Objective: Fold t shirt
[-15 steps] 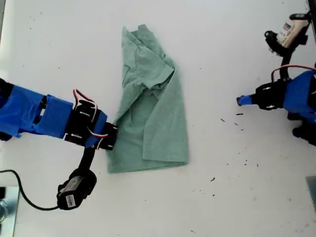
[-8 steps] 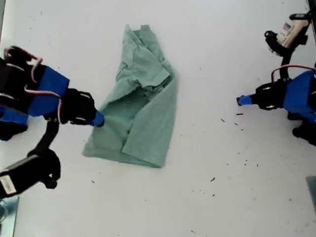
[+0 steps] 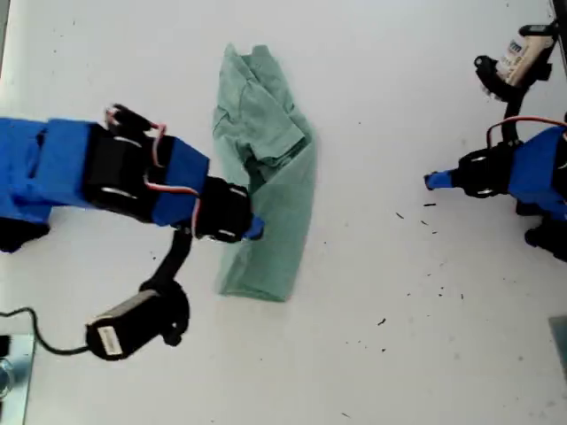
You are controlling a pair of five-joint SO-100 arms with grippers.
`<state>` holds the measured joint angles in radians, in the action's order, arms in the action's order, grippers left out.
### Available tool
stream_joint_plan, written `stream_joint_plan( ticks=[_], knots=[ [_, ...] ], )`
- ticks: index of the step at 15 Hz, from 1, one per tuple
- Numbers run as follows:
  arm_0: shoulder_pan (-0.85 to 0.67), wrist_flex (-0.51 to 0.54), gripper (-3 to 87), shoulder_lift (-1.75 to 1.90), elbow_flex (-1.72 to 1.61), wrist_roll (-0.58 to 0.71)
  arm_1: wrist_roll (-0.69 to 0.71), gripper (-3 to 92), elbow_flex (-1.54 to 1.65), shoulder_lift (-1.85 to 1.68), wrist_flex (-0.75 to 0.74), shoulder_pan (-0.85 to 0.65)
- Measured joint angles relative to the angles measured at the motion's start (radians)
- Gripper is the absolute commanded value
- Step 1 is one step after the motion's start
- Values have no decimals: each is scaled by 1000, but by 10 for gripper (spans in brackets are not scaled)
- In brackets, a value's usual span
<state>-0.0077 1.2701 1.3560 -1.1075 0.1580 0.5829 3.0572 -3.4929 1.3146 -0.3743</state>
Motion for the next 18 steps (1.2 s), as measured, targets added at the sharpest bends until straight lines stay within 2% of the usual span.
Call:
stream_joint_plan(
  ticks=[2,3,4,6,8,10,12,14,15,16,18],
  knots=[
    [-2,-167,303,-264,163,133,0,25,0,0,0,0],
    [-2,-219,312,-324,173,169,0,25,0,0,0,0],
    [-2,-227,312,-331,175,187,0,25,0,0,0,0],
    [-2,-173,312,-235,156,189,0,25,0,0,0,0],
    [-28,-51,284,72,49,187,0,25,0,0,0,0],
    [-141,-3,242,428,-247,176,0,25,0,0,0,0],
    [-255,-86,237,804,-721,144,0,25,0,0,0,0],
    [-255,-163,166,1157,-1204,61,0,25,2,0,0,0],
    [-250,-187,55,1301,-1408,9,0,25,2,0,0,0],
    [-252,-207,-1,1393,-1566,-29,-6,25,2,0,0,0],
    [-235,-238,-2,1466,-1723,-92,-25,26,2,0,0,0]
  ],
)
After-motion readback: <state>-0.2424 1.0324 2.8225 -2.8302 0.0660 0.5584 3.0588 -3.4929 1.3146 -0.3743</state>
